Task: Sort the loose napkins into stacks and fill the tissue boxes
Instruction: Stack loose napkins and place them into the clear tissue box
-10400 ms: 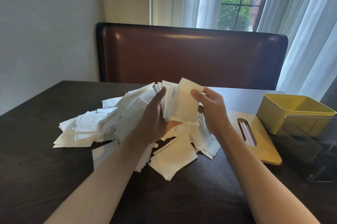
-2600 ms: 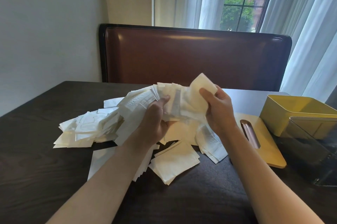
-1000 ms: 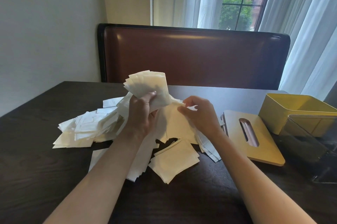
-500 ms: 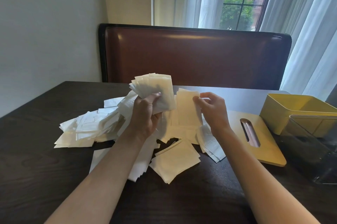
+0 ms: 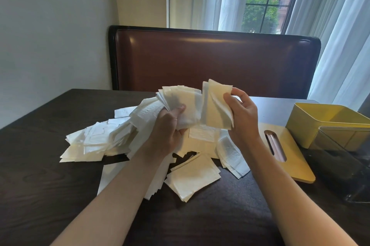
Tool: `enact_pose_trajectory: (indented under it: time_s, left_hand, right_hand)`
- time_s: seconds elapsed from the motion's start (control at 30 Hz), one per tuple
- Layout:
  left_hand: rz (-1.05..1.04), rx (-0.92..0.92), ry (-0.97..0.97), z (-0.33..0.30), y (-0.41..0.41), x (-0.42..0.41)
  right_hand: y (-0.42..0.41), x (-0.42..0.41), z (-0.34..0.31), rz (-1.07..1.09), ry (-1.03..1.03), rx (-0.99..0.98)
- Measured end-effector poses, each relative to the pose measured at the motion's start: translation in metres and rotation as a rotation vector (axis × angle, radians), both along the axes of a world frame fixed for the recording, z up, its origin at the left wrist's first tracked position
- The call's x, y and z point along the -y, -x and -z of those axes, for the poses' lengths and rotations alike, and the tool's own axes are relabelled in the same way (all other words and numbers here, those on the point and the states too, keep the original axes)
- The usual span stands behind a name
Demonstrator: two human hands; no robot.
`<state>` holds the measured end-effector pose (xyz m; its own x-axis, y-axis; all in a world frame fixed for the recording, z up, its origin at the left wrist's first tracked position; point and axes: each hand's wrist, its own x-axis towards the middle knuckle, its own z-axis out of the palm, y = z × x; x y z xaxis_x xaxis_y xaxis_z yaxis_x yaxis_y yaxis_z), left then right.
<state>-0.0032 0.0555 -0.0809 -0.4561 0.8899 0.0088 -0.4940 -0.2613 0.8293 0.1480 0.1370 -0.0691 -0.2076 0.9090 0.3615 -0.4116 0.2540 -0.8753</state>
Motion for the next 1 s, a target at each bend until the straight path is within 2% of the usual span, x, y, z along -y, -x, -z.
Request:
enact_pose_trajectory:
  time_s: [0.13,0.23,0.37,0.67,0.77,0.87,1.0]
  left_hand:
    - [0.192,0.043,0.000,-0.002,-0.014,0.004]
    - [0.270,-0.104,-0.014,0.001,-0.019,0.006]
    - [0.219,-0.220,-0.005,0.011,-0.020,0.001]
    - [0.192,-0.261,0.000,0.007,-0.021,0.004]
    - [0.165,-0.303,0.006,0.006,-0.021,0.007]
    - [0.187,-0.269,0.000,0.007,-0.022,0.007]
    - [0.180,-0.301,0.008,0.005,-0.021,0.008]
  right_hand:
    - [0.006,0.001,0.006,0.034,-0.004,0.075]
    - [0.009,-0.001,0.012,0.132,-0.015,0.158]
    - [0.010,-0.003,0.015,0.178,0.007,0.176]
    - [0.012,-0.001,0.016,0.158,-0.082,0.258]
    - [0.013,0.000,0.017,0.202,-0.140,0.324]
    - [0.014,-0.001,0.017,0.266,-0.180,0.361]
    - [0.012,-0.001,0.015,0.304,-0.149,0.292]
